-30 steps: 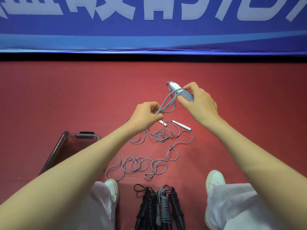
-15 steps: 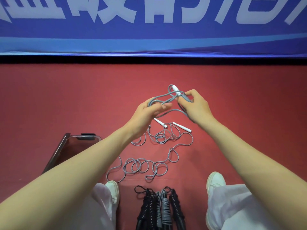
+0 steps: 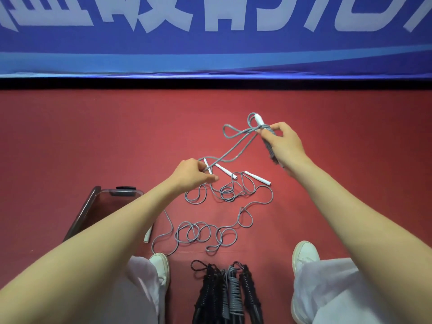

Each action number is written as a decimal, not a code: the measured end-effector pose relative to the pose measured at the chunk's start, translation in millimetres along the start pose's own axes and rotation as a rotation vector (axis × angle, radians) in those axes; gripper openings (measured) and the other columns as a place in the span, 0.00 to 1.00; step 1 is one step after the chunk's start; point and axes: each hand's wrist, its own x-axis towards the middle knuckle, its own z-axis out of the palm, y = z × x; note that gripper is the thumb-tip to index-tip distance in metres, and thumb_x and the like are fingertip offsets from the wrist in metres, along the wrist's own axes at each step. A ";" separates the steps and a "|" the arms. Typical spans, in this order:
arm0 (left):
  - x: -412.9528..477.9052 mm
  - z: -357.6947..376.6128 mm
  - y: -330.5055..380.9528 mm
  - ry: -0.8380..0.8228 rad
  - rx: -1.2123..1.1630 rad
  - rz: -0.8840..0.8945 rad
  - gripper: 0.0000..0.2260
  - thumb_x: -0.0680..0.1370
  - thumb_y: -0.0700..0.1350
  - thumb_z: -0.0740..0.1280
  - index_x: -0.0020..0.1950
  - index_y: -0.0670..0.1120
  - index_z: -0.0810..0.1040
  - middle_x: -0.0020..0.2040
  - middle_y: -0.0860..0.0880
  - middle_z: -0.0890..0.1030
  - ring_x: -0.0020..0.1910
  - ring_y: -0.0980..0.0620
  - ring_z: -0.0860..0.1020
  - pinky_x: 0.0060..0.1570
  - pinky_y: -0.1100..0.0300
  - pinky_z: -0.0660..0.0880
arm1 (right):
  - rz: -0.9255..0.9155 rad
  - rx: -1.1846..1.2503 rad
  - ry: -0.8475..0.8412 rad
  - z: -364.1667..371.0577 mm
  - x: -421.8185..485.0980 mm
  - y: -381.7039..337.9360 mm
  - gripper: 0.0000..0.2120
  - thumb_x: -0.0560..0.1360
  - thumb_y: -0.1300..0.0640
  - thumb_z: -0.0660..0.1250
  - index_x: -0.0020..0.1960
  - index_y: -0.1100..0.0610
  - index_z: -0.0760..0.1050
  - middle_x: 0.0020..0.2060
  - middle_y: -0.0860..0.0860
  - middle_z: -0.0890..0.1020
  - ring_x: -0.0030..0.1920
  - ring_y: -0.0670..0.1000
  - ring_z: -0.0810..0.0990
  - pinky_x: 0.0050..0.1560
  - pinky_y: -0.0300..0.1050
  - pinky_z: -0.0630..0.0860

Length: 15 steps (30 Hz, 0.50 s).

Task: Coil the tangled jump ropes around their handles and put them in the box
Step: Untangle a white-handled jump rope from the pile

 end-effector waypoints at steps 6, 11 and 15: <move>-3.0 -16.6 15.3 0.201 -1.110 0.130 0.12 0.77 0.37 0.66 0.35 0.44 0.70 0.29 0.46 0.72 0.28 0.54 0.78 0.47 0.60 0.75 | 0.032 -0.055 0.028 -7.0 6.6 9.2 0.12 0.73 0.45 0.69 0.47 0.52 0.72 0.30 0.50 0.75 0.26 0.51 0.68 0.26 0.40 0.65; -5.7 -23.5 21.1 0.052 -0.954 0.121 0.06 0.79 0.43 0.66 0.42 0.46 0.78 0.24 0.56 0.65 0.22 0.58 0.61 0.24 0.67 0.64 | 0.156 0.111 0.052 -7.9 13.0 12.3 0.13 0.74 0.47 0.70 0.46 0.53 0.70 0.32 0.54 0.74 0.25 0.51 0.68 0.23 0.37 0.65; -4.3 -16.6 10.1 -0.078 -0.180 0.167 0.09 0.72 0.55 0.74 0.41 0.51 0.81 0.27 0.57 0.72 0.26 0.59 0.67 0.28 0.68 0.65 | 0.166 0.028 0.065 -14.4 15.2 19.8 0.13 0.73 0.47 0.70 0.48 0.54 0.72 0.31 0.54 0.74 0.25 0.51 0.68 0.24 0.38 0.64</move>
